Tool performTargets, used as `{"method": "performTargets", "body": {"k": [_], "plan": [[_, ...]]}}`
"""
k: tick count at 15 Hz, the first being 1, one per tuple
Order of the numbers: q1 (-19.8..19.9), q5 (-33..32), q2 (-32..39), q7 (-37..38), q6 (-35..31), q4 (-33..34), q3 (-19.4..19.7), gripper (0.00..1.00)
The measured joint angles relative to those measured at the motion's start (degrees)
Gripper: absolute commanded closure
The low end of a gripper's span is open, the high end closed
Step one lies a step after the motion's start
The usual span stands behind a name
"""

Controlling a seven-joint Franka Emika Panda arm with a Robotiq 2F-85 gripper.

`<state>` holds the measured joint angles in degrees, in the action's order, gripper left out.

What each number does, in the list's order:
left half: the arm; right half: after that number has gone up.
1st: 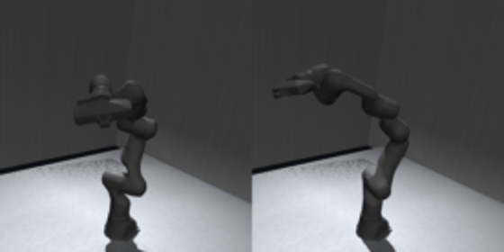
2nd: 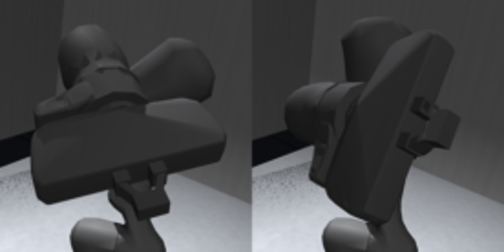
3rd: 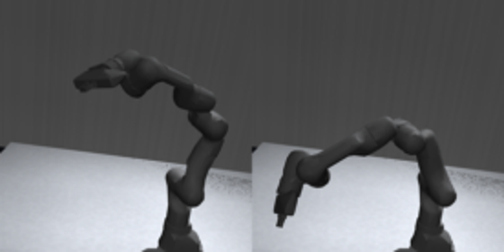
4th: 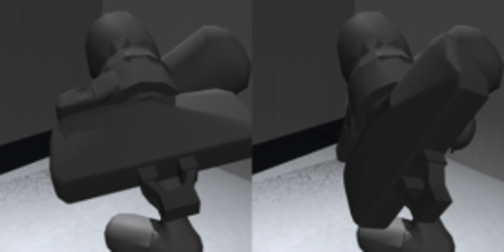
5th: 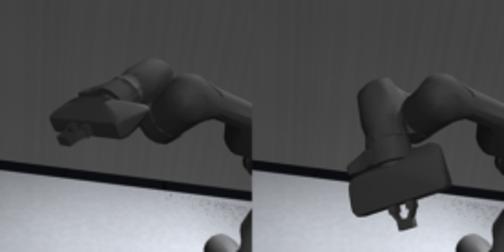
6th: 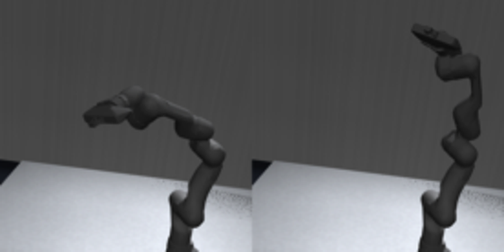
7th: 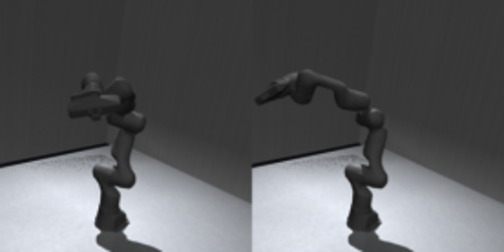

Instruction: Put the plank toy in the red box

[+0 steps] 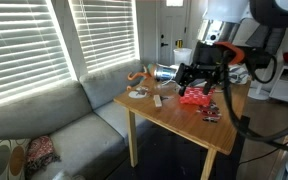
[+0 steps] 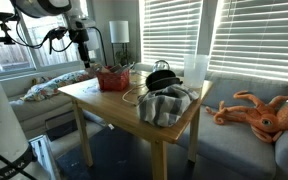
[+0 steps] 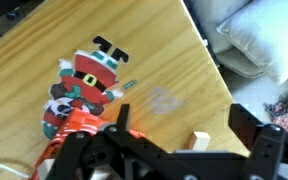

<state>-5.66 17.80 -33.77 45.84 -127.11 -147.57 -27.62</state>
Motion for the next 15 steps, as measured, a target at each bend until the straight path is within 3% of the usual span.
{"method": "performTargets", "body": {"k": [5, 9, 13, 15], "plan": [[11.0, -14.2, 11.6, 21.4, -3.9, 9.4, -13.0, 0.00], [11.6, -25.0, 18.9, 30.5, -1.5, 14.0, -12.8, 0.00], [11.6, -25.9, 21.1, 30.9, -0.9, 15.5, -12.4, 0.00], [9.5, -26.6, 21.4, 31.1, -0.6, 15.4, -10.1, 0.00]]}}
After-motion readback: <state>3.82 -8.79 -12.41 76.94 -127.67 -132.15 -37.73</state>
